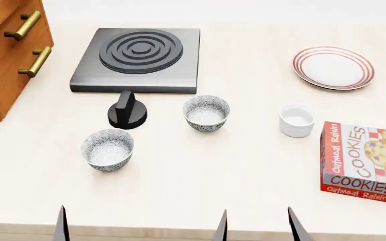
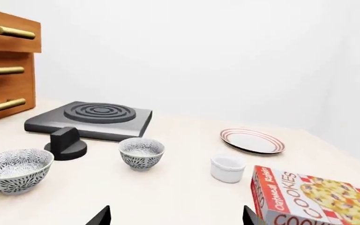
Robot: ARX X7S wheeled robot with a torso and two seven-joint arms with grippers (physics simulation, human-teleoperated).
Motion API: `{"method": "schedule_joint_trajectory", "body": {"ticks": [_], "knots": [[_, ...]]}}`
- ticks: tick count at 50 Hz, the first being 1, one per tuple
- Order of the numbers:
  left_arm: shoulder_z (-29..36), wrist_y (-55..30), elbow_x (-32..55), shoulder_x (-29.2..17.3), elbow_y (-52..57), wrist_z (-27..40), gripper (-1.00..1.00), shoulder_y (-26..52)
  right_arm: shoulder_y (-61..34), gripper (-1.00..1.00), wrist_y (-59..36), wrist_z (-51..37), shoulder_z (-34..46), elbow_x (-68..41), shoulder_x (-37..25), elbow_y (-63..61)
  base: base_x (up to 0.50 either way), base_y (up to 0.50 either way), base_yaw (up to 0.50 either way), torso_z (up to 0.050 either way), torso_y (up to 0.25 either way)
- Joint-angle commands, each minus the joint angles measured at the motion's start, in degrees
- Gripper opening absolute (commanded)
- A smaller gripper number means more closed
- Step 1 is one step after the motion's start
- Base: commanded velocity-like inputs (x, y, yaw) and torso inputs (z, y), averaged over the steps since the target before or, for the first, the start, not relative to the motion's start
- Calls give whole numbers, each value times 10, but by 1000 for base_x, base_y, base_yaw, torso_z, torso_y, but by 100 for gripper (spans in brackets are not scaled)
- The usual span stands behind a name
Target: Pick the akita bowl next to the ramekin and place it on the plate.
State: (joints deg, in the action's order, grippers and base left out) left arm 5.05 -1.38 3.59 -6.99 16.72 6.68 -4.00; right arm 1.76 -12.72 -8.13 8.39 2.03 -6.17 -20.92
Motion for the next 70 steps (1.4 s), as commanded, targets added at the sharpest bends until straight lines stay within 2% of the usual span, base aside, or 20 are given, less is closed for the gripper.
{"method": "schedule_joint_trajectory", "body": {"ticks": [1,11,34,70], "knots": [[-1,-41,9,-17,95,11,100,-10,-6,100,-73,-11,17,18,-10,-99,0,0,0,0,0],[2,-70,16,-27,152,14,100,-12,-32,100,-133,-13,19,22,-17,-164,0,0,0,0,0],[-21,-120,67,-49,297,26,100,-32,-30,100,-170,-27,33,40,-34,-260,0,0,0,0,0],[-20,-124,69,-62,303,49,100,-24,-21,100,-138,-47,26,13,-42,-264,40,0,0,0,0]]}}
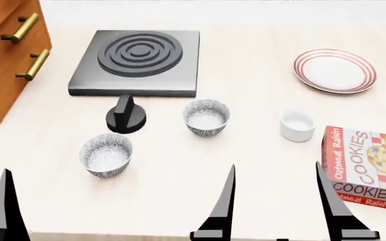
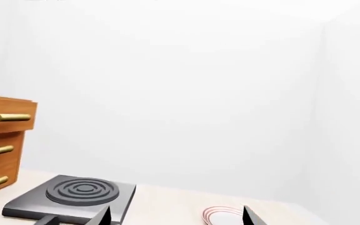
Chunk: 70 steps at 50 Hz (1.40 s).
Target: Pick the akita bowl next to the ramekin and place it on the plate.
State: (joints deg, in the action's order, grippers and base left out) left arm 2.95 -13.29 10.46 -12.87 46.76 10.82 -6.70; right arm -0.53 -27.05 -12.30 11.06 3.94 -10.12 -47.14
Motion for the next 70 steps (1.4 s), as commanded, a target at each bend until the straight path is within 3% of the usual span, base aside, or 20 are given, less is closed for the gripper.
{"method": "schedule_joint_trajectory", "body": {"ticks": [1,70], "knots": [[1,-5,0,-4,2,8,100,3,3,100,8,-6,-1,-8,-3,1,270,0,0,0,0],[19,11,13,-34,-2,39,100,-1,-4,100,5,-46,16,-40,-33,2,283,0,0,0,0]]}}
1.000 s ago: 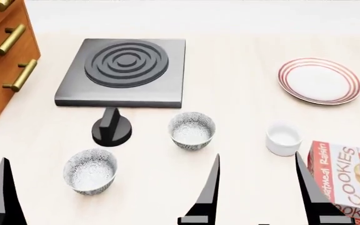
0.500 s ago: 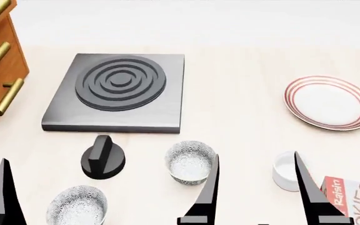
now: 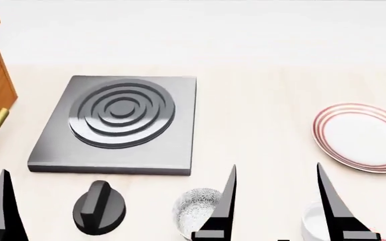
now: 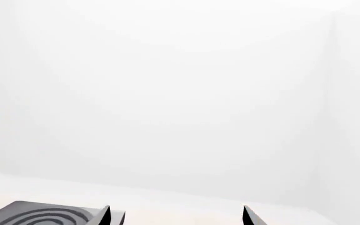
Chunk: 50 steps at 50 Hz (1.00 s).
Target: Pick the akita bowl next to the ramekin and place it on the plate.
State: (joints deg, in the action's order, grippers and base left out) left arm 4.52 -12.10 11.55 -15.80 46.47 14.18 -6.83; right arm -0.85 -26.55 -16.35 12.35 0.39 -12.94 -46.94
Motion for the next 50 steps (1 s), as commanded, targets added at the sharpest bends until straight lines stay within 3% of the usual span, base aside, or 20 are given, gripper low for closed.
{"method": "schedule_joint_trajectory", "body": {"ticks": [1,38,50], "knots": [[4,2,1,-5,1,6,100,-1,0,100,1,-6,3,-5,-5,0,281,0,0,0,0],[10,10,10,-18,-6,20,100,-1,0,100,9,-23,20,-8,-19,2,282,0,0,0,0],[14,15,7,-22,-11,24,100,-1,-3,100,12,-26,26,-7,-24,9,0,0,0,0,0]]}}
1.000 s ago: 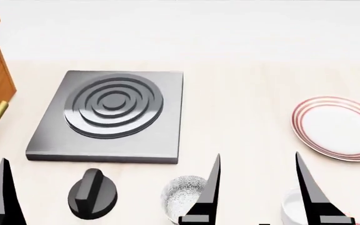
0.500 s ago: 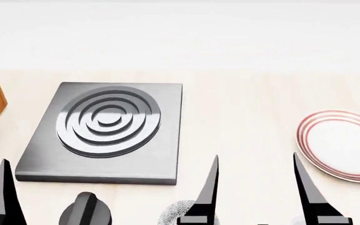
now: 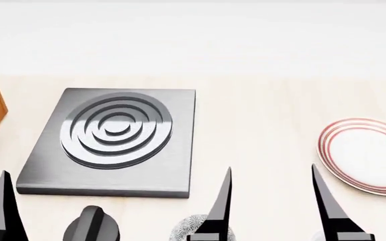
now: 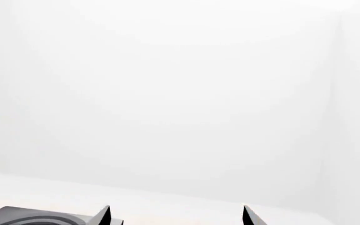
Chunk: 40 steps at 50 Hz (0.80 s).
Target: Pick the akita bowl next to the ramekin and place it on the plate.
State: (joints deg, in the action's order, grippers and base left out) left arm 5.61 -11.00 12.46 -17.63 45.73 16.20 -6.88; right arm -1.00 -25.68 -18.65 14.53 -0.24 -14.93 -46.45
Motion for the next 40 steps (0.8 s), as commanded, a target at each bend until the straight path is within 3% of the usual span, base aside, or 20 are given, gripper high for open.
{"method": "schedule_joint_trajectory", "body": {"ticks": [1,40], "knots": [[4,4,-3,-4,-3,4,100,0,-1,100,3,-4,4,-1,-4,4,0,0,0,0,0],[14,10,-2,-16,-8,14,100,-3,-3,100,2,-14,12,-11,-12,12,0,0,0,0,-106]]}}
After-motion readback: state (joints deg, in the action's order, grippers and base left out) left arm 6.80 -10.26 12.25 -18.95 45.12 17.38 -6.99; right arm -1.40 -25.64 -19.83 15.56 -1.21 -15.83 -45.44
